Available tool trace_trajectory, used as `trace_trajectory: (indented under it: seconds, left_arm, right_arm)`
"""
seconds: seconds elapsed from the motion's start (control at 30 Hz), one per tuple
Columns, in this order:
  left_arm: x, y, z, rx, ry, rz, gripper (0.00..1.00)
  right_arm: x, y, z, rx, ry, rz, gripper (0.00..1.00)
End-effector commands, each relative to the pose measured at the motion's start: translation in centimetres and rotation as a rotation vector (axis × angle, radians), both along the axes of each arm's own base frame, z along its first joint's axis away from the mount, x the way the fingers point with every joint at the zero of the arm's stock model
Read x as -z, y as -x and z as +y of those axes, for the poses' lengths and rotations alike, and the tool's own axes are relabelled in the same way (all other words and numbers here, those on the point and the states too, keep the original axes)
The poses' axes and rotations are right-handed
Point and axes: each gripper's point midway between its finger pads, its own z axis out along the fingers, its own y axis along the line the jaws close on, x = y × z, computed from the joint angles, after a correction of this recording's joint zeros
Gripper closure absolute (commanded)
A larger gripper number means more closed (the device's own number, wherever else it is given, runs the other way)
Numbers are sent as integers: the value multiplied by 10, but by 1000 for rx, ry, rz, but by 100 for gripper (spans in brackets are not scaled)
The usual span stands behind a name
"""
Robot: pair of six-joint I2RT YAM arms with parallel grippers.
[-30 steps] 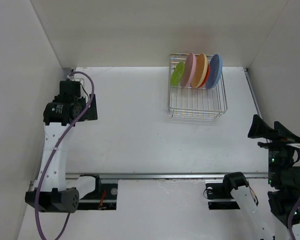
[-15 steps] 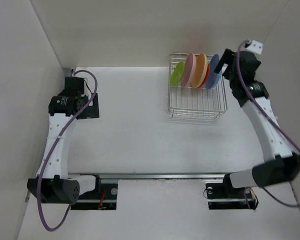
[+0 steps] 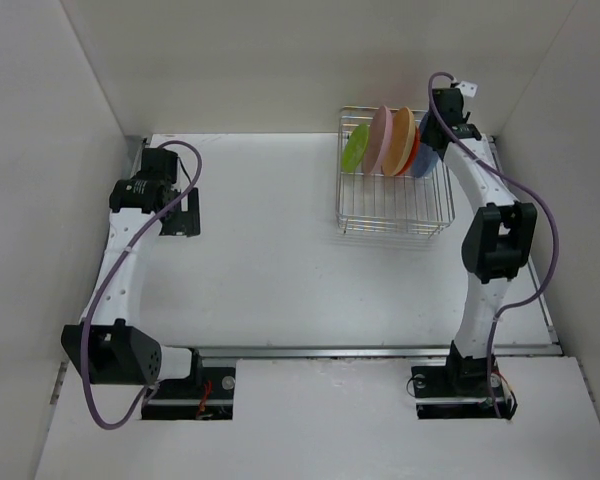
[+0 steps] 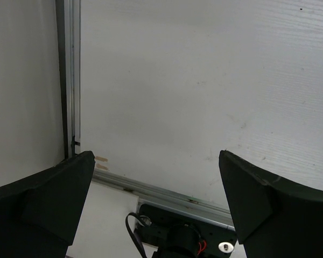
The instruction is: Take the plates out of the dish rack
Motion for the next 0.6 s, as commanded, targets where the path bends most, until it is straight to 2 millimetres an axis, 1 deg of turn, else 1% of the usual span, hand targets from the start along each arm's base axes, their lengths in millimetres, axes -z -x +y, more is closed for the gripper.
trace_trajectory:
  seconds: [0.0,0.03,0.07,0.1,0.17,0.2,0.23,0.27,0.3,0.33,0.37,0.4,0.47,0.5,0.53,0.57]
  left_arm:
    - [-12,-6,6,-9,-25,-37,0]
    - [-11,-4,6,-9,-26,-27,0]
    - [-11,-4,6,-9,-26,-27,0]
    - [-11,-4,6,-9,-26,-27,0]
    - [-11,-4,6,-9,-26,-27,0]
    - [-11,-4,6,-9,-26,-27,0]
    - [-13,-3,6,-9,-25,-36,0]
    - [-14,-3,6,-9,-25,-36,0]
    - [-13,-3,4,-5,-18,-36,0]
    - [-13,-3,4,-5,-17,-36,0]
    - [-18,-3,4,-5,-17,-54,0]
    - [-18,-3,2,0,-7,-54,0]
    - [-20,-2,1,5,1,-65,0]
    - [-23,-1,1,5,1,-74,0]
    - [-23,-1,1,5,1,-74,0]
    - [-23,1,1,5,1,-77,0]
  right_arm:
    - [-16,-12,-5,20,31,-53,54]
    - [-9,-15,-5,20,31,-48,60]
    - [-9,-15,-5,20,31,-48,73]
    - [-10,-14,-8,36,42,-49,79]
    - [-24,-9,-15,59,75,-62,90]
    - [-30,-6,-14,68,94,-72,96]
    - [-38,1,-17,108,138,-79,97]
    - [-64,7,-18,126,163,-132,97]
    - [-77,14,-20,136,217,-138,99]
    - [-93,24,-21,181,268,-156,100]
    - [-118,37,-24,205,297,-193,100]
    - [-141,43,-26,219,351,-222,100]
    - [-173,65,-29,289,418,-254,100]
    - [-202,79,-35,330,424,-320,100]
    - [-217,89,-34,333,474,-312,100]
    - [-231,101,-34,362,486,-328,100]
